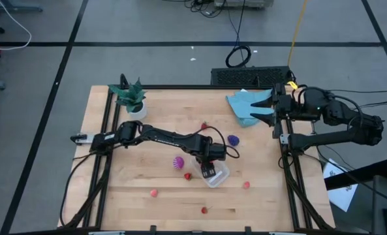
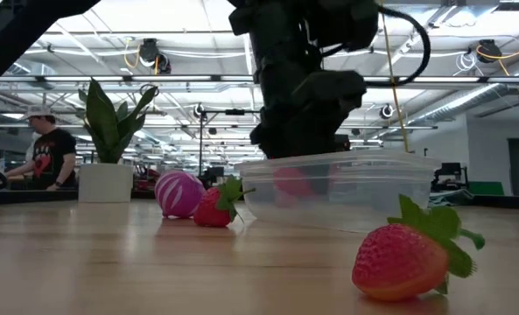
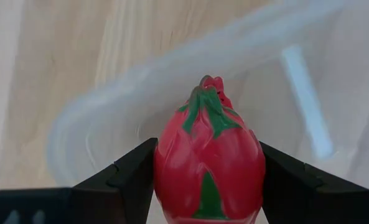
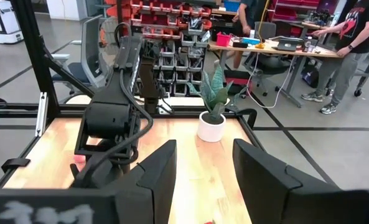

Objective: Pick and placing Produce into tupperware
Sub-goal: Put the dragon fruit into the transparent container

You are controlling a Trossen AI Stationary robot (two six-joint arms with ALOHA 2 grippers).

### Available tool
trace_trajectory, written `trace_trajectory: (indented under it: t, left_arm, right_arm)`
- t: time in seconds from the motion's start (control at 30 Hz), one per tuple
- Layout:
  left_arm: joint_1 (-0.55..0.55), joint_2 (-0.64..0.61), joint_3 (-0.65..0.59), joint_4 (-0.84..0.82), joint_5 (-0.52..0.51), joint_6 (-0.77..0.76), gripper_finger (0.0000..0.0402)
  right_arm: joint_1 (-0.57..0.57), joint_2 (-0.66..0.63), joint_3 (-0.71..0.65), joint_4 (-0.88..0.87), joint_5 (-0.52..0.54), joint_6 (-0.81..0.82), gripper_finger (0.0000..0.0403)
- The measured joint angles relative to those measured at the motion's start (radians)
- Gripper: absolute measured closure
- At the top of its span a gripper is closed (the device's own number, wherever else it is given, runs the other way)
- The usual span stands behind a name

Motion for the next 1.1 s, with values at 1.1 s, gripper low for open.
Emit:
trace_trajectory:
  t: [1.1]
  left_arm:
    - [0.002,0.004,0.002,0.009,0.000,-0.015,0.0110]
  right_arm:
    - [0.000,0.000,0.000,-0.008,-0.003,0.000,0.0252]
